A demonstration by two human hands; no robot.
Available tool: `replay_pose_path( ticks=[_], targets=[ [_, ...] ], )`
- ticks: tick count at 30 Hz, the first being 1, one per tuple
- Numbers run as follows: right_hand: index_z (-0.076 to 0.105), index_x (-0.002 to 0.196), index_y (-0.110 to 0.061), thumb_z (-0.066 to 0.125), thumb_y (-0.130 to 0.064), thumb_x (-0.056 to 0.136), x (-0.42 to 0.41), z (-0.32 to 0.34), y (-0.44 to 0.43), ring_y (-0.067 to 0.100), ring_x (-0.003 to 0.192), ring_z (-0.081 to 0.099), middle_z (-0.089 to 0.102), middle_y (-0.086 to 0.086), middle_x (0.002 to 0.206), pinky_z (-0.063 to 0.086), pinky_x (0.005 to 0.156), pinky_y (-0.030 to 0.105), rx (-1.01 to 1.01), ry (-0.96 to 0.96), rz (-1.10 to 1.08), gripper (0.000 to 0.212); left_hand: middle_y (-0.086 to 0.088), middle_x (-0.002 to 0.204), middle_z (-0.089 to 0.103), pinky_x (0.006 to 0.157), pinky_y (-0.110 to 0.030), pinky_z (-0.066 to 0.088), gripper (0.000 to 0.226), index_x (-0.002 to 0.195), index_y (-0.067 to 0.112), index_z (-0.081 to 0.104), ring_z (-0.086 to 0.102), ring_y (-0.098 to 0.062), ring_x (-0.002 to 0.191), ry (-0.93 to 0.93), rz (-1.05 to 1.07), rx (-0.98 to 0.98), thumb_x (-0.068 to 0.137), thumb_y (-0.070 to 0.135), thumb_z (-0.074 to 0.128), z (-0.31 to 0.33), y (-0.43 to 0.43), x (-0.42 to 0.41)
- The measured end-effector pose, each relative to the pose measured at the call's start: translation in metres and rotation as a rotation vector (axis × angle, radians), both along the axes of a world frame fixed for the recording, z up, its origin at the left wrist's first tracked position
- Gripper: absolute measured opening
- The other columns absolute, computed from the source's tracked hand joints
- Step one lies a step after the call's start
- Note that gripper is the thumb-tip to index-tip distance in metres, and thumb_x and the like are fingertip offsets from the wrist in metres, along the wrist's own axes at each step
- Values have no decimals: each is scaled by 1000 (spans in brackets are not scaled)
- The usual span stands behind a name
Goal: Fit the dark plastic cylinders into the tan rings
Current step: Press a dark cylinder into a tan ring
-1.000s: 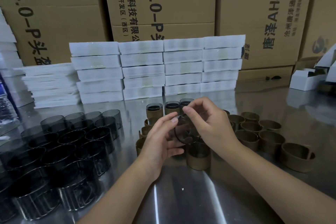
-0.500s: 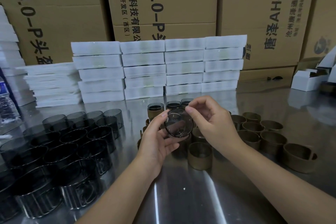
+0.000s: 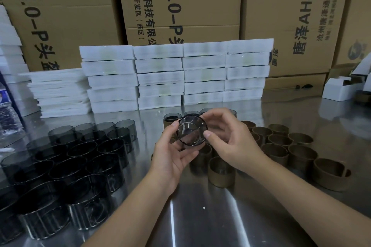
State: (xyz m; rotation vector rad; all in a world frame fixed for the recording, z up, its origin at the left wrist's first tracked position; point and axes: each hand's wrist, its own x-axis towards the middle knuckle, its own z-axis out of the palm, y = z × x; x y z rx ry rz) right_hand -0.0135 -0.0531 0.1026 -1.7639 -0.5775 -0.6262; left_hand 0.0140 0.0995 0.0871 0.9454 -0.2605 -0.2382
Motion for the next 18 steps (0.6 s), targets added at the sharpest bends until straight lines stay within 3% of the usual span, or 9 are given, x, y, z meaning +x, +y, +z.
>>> replay_pose_path(
  ticks=[4,8,14,18],
  targets=[
    [51,113,-31,61,-15,81,-1,-2,2,11,117,59,61,-1,120,48,102,33,-92,7,5,37,-12,89,75,58,-25,58,52,110,15,67,73,-24,71,-23,-3,-9,65,42,66,-2,0,3],
    [47,117,-37,63,-17,80,-1,-3,3,5,117,56,59,-9,121,49,99,26,-139,-9,-16,44,-12,87,74,60,-27,59,57,109,12,67,72,-22,68,-29,-9,-12,60,42,70,-2,0,4],
    [37,123,-49,70,-44,72,0,-4,1,-4,119,50,52,-22,125,46,94,15,-228,8,-103,60,-20,105,72,76,-37,61,67,124,10,63,71,-33,91,-33,-20,30,66,39,77,0,-1,2],
    [38,131,-45,70,-60,63,0,-4,2,-5,119,50,51,-21,127,48,96,21,-215,67,-132,77,-21,111,71,74,-35,61,74,127,10,62,71,-31,99,-37,-84,34,62,43,77,1,-2,-1]
  ],
)
